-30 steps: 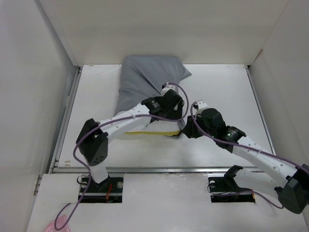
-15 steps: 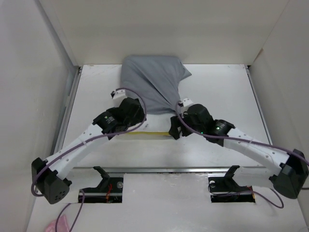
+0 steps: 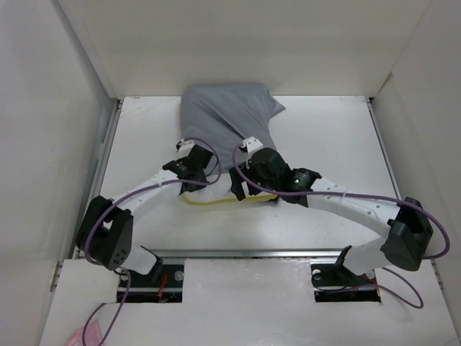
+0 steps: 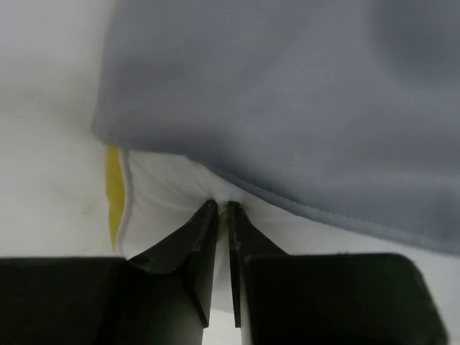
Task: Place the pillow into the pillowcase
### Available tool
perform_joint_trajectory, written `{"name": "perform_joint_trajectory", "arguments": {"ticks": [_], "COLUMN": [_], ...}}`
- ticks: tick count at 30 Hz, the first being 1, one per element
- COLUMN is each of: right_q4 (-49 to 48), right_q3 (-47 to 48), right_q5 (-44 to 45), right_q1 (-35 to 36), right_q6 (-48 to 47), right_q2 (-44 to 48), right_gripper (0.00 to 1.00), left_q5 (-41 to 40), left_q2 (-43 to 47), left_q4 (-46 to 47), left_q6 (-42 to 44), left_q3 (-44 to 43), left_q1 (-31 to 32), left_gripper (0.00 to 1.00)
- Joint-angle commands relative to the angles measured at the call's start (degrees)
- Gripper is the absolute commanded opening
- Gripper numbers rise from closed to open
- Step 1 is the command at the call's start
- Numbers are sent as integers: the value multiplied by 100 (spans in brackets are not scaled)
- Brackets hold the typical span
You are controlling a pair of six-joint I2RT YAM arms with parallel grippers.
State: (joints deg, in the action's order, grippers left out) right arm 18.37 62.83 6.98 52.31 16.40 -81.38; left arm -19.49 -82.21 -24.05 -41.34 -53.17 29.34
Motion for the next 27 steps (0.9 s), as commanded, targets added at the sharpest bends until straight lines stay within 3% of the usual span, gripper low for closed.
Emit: {"name": "perform_joint_trajectory", "arguments": {"ticks": [1,3,6,7,8,11,17,22,25,26,27], "right_q4": [-89,-88,-88,-192,-254,-386,-1351,-2099,-2216,-2215,-2215], "right_q3": [212,-23,-375,-481,-569,-684,-974,-974,-895,-895,-895], "right_q5": [329,278,49,49,49,268,996,1815,1771,1771,1667], "right_q1": [-2,-2,-2,-2,-2,-2,-2,-2,-54,-55,-55], "right_q6": [-76,-129,-322,-322,-418,-471,-349,55,317,398,399], "right_q2": [79,140,315,368,439,387,-87,-1080,-1642,-1644,-1644], "right_gripper": [91,91,100,100,100,100,100,98,77,39,23], "left_q5": [1077,991,491,281,148,-264,-310,-170,-170,-170,-170], "left_q2": [39,108,363,468,687,978,1287,1286,1357,1427,1497], "left_q4": [357,139,-475,-573,-670,-1004,-1005,-839,-732,-654,-479], "left_q6": [65,65,-128,-189,-303,-505,-629,-779,-779,-779,-683], "left_q3": [131,-202,-658,-738,-800,-853,-98,298,351,351,412], "left_q1": [825,1379,1767,1768,1846,1847,1478,1346,1241,1241,1241], "left_gripper": [8,6,17,49,66,87,90,90,92,92,92]}}
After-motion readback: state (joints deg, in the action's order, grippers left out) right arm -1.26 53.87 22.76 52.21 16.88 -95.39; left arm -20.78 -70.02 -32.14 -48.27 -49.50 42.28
